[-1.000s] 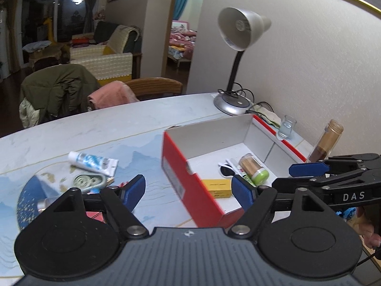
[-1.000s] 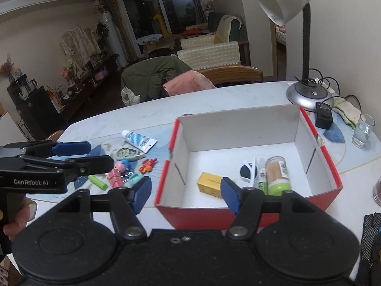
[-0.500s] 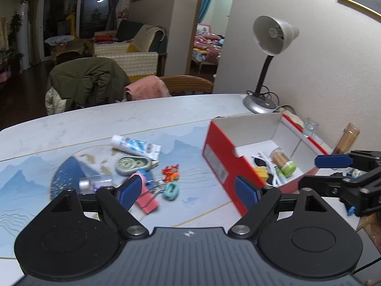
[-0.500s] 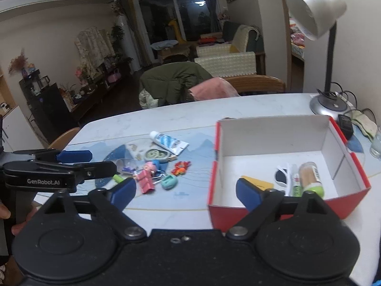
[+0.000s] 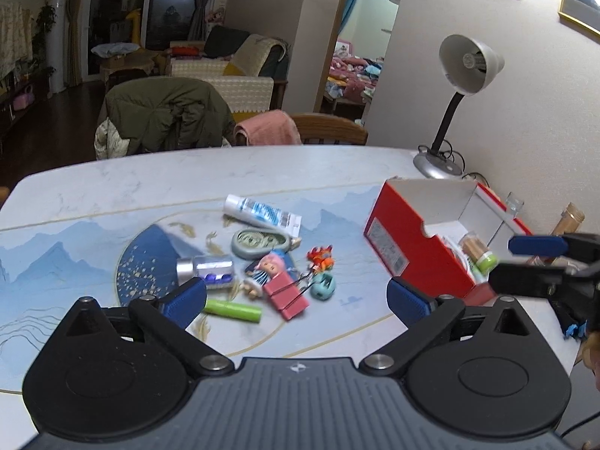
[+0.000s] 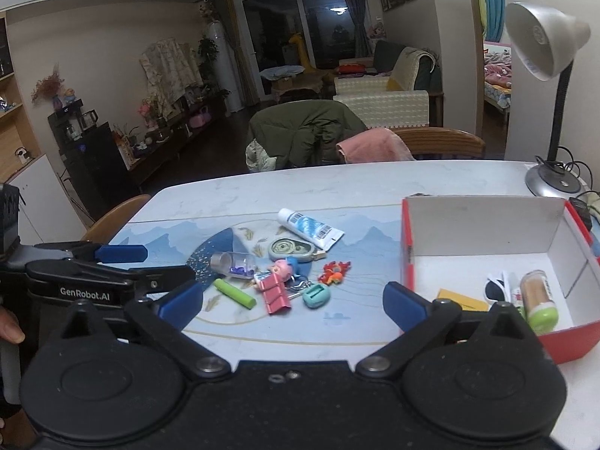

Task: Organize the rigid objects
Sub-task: 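Withdraw both grippers from the box back toward the remaining items, then grasp the green lip balm with the left gripper while the right gripper grasps the pink binder clip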

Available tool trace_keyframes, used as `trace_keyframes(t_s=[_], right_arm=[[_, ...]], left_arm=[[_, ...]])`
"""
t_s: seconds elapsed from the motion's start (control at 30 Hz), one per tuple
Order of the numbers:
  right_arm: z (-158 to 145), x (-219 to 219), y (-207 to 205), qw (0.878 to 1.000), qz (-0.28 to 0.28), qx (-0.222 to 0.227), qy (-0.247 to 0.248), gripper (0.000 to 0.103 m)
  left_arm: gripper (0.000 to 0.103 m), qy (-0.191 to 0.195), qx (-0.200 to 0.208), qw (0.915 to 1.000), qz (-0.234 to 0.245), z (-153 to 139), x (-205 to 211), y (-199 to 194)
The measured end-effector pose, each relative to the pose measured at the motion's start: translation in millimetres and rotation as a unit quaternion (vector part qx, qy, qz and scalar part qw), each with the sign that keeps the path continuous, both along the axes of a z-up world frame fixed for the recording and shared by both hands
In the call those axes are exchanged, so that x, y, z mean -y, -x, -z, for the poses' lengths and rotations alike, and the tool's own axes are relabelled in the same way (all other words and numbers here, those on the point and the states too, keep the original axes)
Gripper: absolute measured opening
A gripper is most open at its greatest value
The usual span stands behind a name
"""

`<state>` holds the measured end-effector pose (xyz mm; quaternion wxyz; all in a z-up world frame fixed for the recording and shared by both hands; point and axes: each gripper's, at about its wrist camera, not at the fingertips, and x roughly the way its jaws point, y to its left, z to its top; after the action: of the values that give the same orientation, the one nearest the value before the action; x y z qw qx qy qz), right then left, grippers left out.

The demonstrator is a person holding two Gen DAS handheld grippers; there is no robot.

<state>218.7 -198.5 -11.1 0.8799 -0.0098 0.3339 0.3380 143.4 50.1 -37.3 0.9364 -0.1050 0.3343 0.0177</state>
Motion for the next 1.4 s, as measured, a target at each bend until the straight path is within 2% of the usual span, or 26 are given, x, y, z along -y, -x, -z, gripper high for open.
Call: trace_keyframes(t_s=[0.1,0.2,0.37,0.57,0.8,1.0,1.07,1.4], right_arm=[[3,-11,0,1.000,0.013,0.010,0.002,0.103],[9,-26,-3,0.999,0.035,0.015,0.033,0.103],[20,-44,-11,0.999,0.033,0.011,0.040,0.103],[39,-67,-34,0.997,0.013,-0.032,0.066,0.103],[69,-100,-54,0.993,-0.009,-0.046,0.106,0.102],[93,-126,-71,0.988,-0.031,-0.059,0.141,0.099],[101,-131,-76,0.987,-0.036,-0.069,0.144,0.092],[124,-161,-92,0.980,-0.077,-0.081,0.166,0.071]], left_arm=[[0.103,0.004,-0.007,0.9999,-0.006,11,-11,1],[0.103,0.003,-0.003,0.9999,-0.015,22,-20,1],[0.103,0.005,-0.014,0.9993,-0.035,44,-34,-7],[0.103,0.046,-0.022,0.9980,-0.037,76,-53,-22],[0.103,0.001,-0.030,0.9990,-0.032,103,-52,-42],[0.103,-0.019,-0.039,0.9990,-0.015,122,-51,-57],[0.103,-0.030,-0.040,0.9987,-0.014,126,-50,-60],[0.102,-0.057,-0.034,0.9978,-0.001,140,-45,-67]])
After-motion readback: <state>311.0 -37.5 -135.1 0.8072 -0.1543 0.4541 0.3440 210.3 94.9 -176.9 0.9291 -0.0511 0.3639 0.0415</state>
